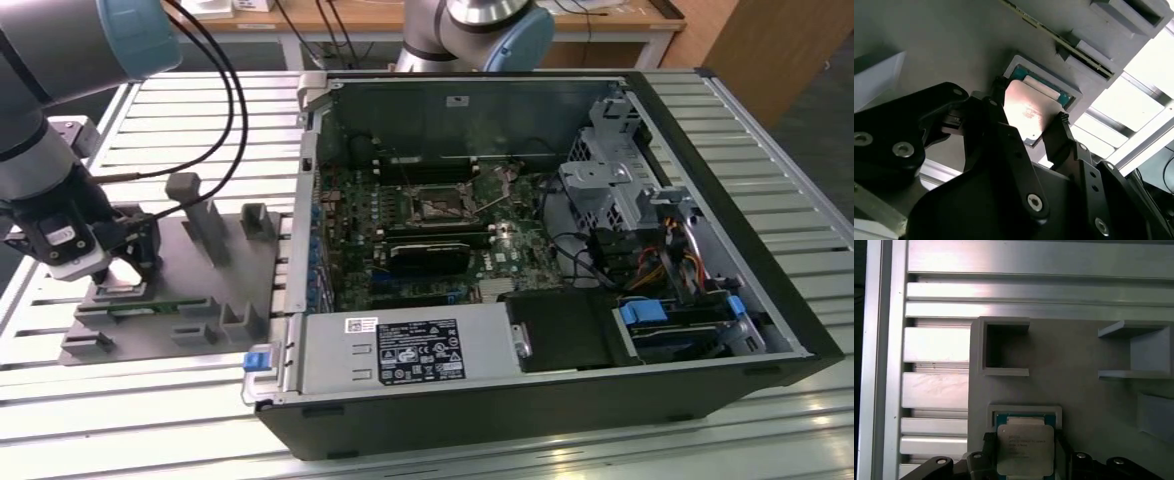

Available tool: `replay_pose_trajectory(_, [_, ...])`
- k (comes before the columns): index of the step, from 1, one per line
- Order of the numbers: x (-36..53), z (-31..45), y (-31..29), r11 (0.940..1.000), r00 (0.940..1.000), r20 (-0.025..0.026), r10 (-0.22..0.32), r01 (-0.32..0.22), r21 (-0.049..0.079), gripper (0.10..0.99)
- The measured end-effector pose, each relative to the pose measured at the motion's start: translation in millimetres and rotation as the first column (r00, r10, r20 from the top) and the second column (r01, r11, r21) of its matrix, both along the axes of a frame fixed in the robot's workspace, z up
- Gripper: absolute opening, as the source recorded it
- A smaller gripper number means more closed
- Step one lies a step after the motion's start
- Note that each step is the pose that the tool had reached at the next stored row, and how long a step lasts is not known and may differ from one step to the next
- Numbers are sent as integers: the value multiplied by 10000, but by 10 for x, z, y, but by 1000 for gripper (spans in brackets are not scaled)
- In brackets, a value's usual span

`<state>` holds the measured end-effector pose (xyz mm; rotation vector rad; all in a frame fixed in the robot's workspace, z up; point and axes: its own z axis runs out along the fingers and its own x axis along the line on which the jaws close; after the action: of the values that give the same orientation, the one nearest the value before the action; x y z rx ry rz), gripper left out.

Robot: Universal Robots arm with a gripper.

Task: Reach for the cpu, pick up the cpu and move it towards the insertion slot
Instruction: 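Pick up the cpu and move it towards the insertion slot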

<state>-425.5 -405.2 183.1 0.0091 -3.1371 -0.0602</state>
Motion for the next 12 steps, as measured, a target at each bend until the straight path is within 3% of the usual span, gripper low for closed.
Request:
replay_pose_trajectory(3, [-1,55,0,10000,10000,-3,0,0,-1,545])
replay_pose_trajectory(12, [0,115,-1,10000,10000,-1,1,-1,16,545])
